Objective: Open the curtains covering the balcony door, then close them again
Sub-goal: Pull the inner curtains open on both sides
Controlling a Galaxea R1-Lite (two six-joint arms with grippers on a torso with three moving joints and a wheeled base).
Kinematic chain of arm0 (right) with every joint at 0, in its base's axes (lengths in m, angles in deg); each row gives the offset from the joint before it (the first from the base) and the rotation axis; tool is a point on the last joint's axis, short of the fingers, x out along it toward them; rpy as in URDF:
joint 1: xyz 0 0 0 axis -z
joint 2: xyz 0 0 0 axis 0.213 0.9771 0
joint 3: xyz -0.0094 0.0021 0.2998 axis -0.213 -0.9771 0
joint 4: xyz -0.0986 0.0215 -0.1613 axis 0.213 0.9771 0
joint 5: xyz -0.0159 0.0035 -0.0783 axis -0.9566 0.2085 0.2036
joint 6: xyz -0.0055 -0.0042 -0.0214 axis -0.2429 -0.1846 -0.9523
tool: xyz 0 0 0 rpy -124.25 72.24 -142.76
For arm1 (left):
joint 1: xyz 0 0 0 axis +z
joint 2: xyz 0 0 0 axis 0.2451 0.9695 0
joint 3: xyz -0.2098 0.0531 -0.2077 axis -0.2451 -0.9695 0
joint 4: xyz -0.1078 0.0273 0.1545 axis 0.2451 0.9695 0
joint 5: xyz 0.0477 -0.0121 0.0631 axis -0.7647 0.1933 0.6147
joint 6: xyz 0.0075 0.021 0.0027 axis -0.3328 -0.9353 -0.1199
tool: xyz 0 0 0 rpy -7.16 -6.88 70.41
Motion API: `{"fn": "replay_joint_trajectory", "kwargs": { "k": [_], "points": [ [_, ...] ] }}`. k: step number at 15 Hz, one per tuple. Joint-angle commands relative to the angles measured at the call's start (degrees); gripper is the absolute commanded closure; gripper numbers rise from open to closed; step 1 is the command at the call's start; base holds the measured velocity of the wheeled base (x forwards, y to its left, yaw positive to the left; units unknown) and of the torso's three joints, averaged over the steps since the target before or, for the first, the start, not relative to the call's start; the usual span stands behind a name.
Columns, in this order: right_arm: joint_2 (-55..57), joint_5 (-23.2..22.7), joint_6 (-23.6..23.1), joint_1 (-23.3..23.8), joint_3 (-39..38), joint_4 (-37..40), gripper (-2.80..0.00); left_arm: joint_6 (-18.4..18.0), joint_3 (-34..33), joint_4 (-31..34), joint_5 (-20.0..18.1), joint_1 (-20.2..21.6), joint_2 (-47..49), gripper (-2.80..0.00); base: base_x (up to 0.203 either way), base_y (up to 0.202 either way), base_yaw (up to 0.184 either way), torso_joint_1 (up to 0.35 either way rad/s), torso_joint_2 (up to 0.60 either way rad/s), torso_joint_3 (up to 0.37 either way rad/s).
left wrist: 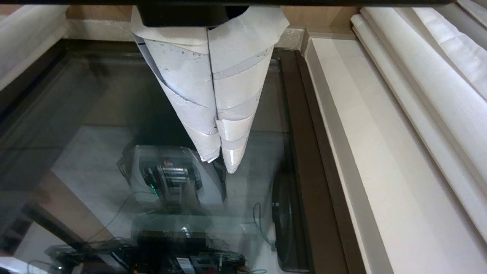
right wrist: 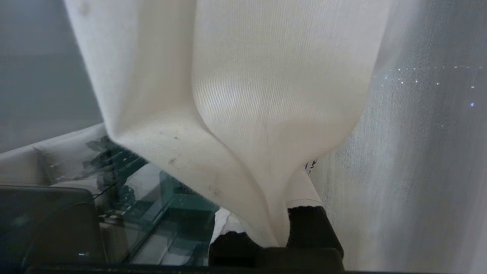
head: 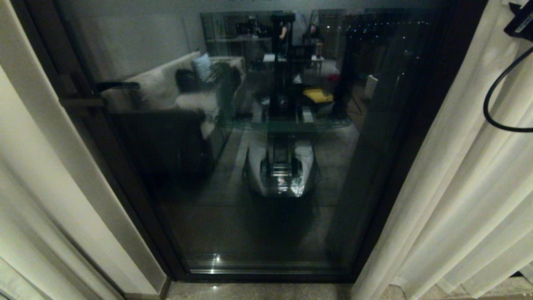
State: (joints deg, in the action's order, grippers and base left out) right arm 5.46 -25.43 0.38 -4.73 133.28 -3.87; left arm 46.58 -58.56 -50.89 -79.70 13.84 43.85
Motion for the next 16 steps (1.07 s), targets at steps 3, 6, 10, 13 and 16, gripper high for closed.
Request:
{"fn": "replay_joint_trajectory", "kwargs": {
  "k": [3,6,10,13,16],
  "points": [
    [0.16,-0.12,0.02,-0.01,0.13,-0.29,0.00,0.02,0.00,-0.04,0.02,0.00,-0.02,0.00,0.000,0.000,0.000,0.000,0.00,0.000],
    [0.08,-0.12,0.02,-0.01,0.07,-0.29,0.00,0.02,0.00,-0.04,0.02,0.00,-0.02,0.00,0.000,0.000,0.000,0.000,0.00,0.000],
    [-0.01,-0.03,0.90,-0.01,0.07,-0.29,0.00,0.02,0.00,-0.04,0.02,0.00,-0.02,0.00,0.000,-0.107,-0.002,0.002,0.00,0.002],
    [-0.19,-0.03,0.90,-0.01,-0.02,-0.29,0.00,0.02,0.00,0.03,0.02,0.00,-0.02,0.00,0.000,-0.194,0.000,0.002,0.00,0.001],
    [-0.28,-0.03,0.81,-0.01,0.00,-0.29,0.00,0.02,0.00,-0.04,0.02,0.00,-0.02,0.00,0.000,-0.186,0.002,-0.001,0.00,0.004]
  ]
}}
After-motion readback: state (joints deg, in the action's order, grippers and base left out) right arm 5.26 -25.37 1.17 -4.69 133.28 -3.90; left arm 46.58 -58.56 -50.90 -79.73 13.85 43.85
